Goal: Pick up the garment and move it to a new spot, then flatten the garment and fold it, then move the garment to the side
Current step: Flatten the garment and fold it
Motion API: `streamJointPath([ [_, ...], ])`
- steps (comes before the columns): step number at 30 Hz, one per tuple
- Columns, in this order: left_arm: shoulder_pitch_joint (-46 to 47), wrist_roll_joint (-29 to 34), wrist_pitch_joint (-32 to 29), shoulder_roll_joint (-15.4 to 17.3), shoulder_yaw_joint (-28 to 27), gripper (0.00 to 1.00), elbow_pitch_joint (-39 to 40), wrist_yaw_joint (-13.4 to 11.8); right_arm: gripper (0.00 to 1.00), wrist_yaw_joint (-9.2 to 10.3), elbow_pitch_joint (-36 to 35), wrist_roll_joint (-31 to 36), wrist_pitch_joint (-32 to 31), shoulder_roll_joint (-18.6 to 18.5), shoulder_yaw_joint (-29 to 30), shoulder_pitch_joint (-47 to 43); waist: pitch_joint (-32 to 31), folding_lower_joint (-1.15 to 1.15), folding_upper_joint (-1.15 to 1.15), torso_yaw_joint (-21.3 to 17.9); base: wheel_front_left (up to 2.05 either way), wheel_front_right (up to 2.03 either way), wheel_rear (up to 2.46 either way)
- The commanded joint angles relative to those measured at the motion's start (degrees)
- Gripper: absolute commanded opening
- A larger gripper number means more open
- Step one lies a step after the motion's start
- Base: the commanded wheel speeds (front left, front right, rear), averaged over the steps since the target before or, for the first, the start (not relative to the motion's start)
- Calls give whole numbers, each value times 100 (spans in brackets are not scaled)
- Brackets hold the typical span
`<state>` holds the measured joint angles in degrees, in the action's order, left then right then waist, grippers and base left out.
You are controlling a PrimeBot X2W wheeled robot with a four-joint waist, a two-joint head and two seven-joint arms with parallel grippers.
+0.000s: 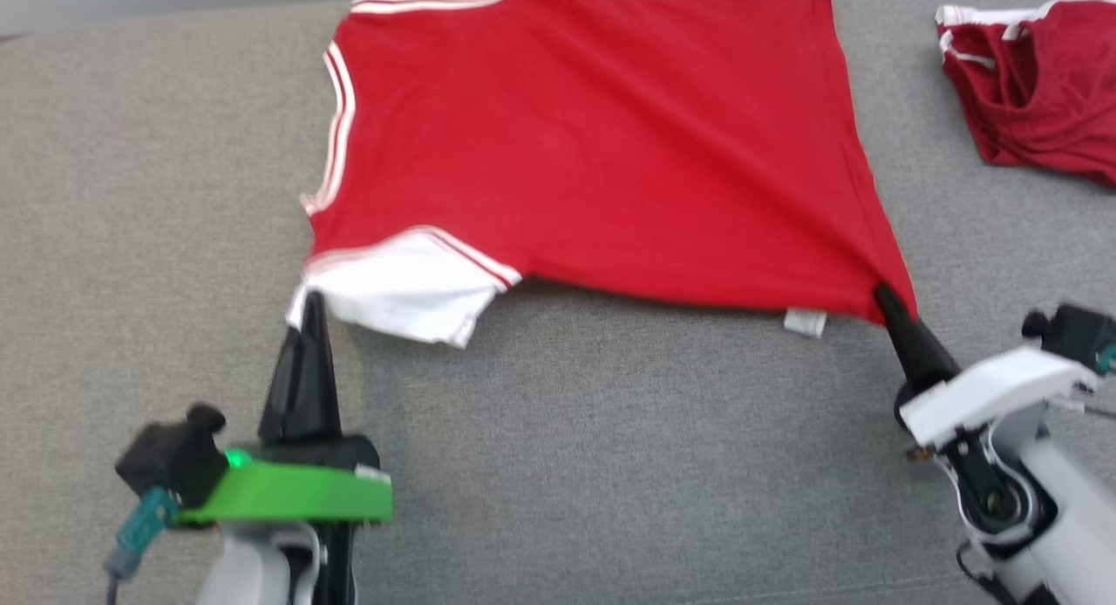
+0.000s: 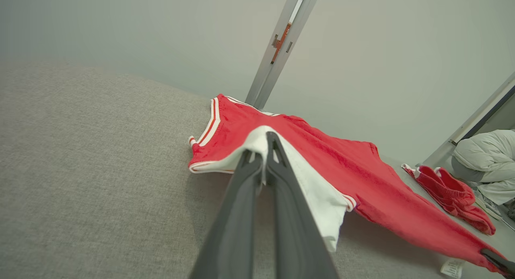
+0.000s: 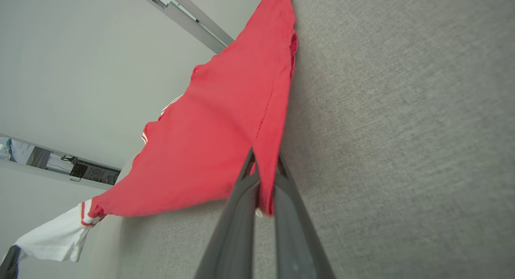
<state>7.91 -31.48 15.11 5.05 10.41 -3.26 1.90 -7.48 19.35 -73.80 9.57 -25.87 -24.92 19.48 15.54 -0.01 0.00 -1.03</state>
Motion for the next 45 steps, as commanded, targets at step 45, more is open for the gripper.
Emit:
streamJointPath([
  [45, 1871, 746, -510, 652, 665, 0, -1774, 540, 0, -2, -197, 1231, -2301, 1360, 2340, -390, -64, 1, 0, -415, 0, 0, 0],
])
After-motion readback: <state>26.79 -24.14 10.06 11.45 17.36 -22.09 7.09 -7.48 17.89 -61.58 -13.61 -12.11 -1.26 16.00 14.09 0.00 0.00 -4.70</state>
